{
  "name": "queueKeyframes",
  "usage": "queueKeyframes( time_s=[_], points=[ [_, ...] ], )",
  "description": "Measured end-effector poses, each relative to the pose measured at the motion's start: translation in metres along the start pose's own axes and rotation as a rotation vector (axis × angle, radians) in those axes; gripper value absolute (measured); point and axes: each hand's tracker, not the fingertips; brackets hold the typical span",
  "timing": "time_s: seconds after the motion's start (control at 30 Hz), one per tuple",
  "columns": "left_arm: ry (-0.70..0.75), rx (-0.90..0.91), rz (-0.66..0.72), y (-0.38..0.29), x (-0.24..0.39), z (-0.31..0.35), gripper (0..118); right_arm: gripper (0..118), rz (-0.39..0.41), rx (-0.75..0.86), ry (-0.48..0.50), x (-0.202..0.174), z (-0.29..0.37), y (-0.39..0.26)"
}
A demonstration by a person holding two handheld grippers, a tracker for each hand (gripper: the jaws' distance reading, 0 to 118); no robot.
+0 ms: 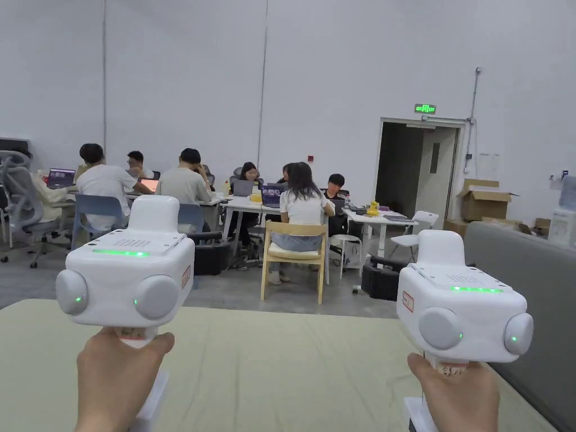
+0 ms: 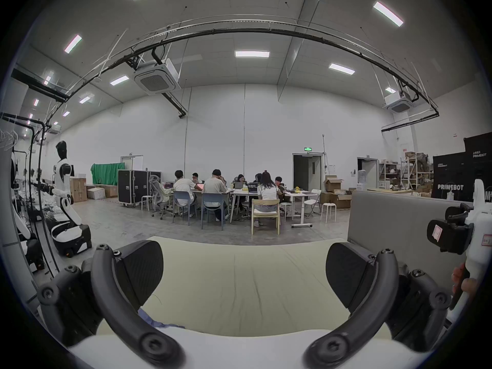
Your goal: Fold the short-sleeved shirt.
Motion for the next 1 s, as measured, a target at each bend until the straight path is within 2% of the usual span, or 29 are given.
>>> queueKeyframes(
  time_s=[0.07,0.3,1.0],
  points=[
    [0.002,0.002,-0.005,-0.001,0.000,0.001,118,118,-0.016,-0.001,0.012,0.002,0.000,0.002],
    [-0.001,-0.007,-0.002,-0.004,-0.002,0.000,118,118,0.014,0.006,0.009,0.001,0.000,0.005],
    [0.000,-0.020,0.001,-0.011,-0.009,0.000,118,118,0.015,-0.004,0.005,0.002,0.001,-0.001]
  ],
)
